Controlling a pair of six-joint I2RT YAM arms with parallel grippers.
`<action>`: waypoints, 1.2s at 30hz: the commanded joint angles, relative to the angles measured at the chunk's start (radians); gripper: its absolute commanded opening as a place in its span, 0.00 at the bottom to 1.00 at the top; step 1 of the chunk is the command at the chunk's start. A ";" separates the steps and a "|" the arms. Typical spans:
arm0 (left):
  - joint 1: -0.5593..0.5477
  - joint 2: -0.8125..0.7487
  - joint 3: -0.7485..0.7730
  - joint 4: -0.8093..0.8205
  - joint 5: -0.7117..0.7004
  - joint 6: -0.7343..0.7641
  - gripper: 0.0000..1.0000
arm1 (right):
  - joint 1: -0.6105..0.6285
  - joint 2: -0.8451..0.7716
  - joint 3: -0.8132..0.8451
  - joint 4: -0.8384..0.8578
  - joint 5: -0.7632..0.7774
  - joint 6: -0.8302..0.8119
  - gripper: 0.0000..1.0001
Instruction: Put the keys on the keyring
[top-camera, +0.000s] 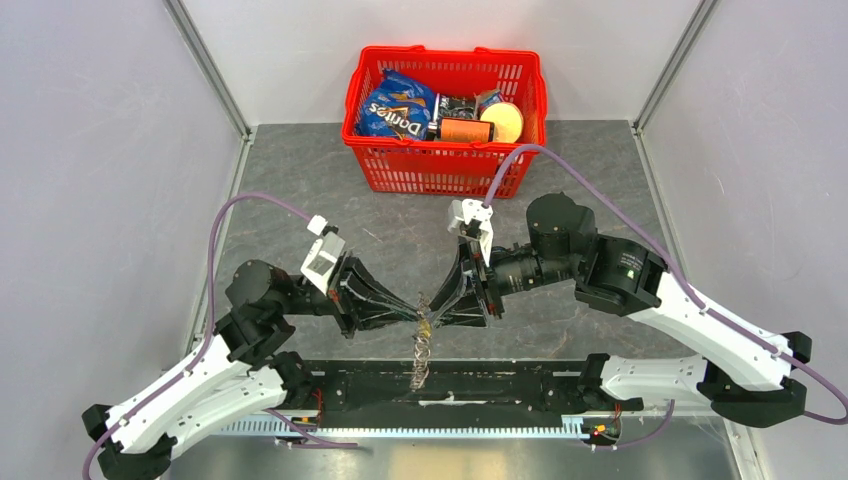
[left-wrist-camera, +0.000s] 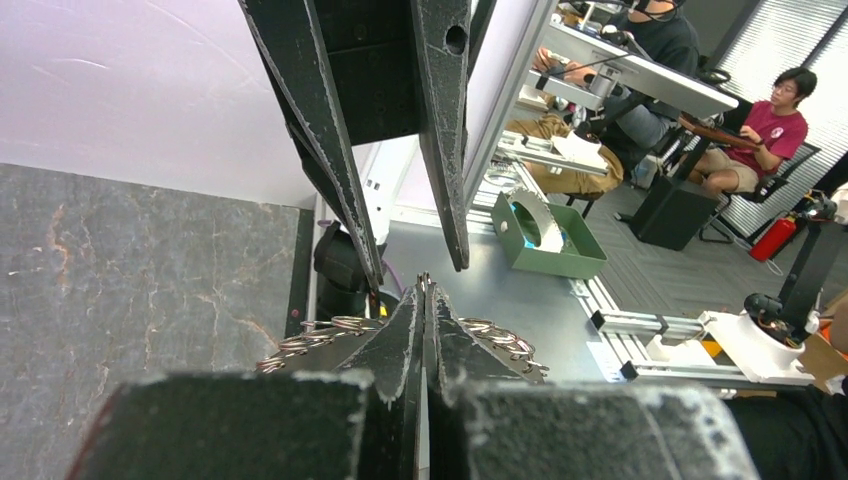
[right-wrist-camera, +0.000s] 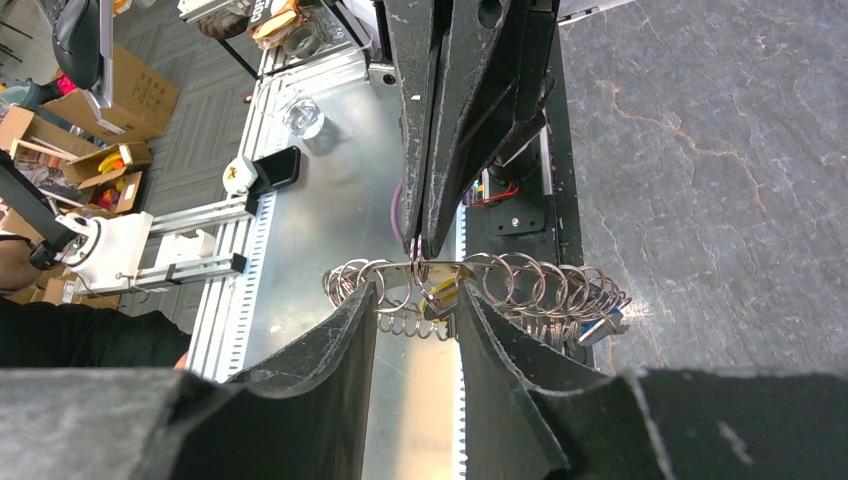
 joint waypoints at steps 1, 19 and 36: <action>-0.002 -0.013 -0.004 0.120 -0.047 -0.052 0.02 | 0.006 -0.017 -0.013 0.067 0.009 0.011 0.42; -0.001 -0.006 -0.023 0.191 -0.107 -0.089 0.02 | 0.013 -0.034 -0.038 0.125 0.006 0.032 0.36; -0.002 -0.013 -0.044 0.236 -0.126 -0.116 0.02 | 0.016 -0.041 -0.061 0.197 0.048 0.073 0.17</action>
